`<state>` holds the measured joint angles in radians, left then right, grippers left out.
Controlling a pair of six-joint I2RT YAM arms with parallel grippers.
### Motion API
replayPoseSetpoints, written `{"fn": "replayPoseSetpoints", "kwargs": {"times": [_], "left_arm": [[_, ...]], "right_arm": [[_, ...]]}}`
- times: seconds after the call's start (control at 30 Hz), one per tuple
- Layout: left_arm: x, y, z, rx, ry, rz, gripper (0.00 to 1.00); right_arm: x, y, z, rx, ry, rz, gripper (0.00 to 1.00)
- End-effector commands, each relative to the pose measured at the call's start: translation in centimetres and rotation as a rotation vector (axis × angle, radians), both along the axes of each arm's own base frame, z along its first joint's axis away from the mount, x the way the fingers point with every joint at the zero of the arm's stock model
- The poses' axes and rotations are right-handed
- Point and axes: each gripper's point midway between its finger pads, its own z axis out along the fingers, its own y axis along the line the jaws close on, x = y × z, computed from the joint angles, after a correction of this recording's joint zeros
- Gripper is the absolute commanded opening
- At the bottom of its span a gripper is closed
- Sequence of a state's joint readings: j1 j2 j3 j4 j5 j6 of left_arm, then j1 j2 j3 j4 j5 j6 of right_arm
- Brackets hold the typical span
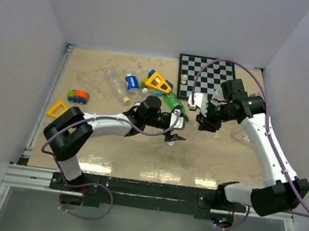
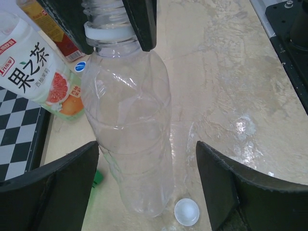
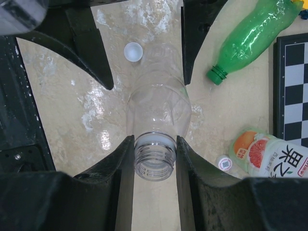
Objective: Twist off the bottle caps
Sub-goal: Place the plastic bottle at the center of the board.
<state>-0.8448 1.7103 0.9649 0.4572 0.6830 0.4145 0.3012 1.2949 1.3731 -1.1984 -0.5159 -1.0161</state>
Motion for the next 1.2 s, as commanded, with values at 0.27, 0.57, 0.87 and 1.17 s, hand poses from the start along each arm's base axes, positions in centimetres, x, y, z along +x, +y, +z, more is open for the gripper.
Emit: {"fn": "replayPoseSetpoints", "kwargs": {"times": [0.27, 0.57, 0.87, 1.17], "left_arm": [[1.2, -1.9, 1.3, -0.041, -0.003, -0.012, 0.61], [0.5, -1.2, 3.0, -0.12, -0.03, 0.003, 0.86], [0.1, -0.9, 3.4, -0.117, 0.016, 0.002, 0.48], [-0.5, 0.8, 6.3, -0.215, 0.056, 0.057, 0.39]], "right_arm": [[0.2, 2.1, 3.8, 0.12, -0.071, 0.069, 0.26], [-0.2, 2.5, 4.1, 0.147, -0.07, 0.082, 0.26], [-0.5, 2.9, 4.3, 0.17, -0.061, 0.093, 0.28], [-1.0, 4.8, 6.3, 0.301, -0.041, 0.129, 0.98]]}}
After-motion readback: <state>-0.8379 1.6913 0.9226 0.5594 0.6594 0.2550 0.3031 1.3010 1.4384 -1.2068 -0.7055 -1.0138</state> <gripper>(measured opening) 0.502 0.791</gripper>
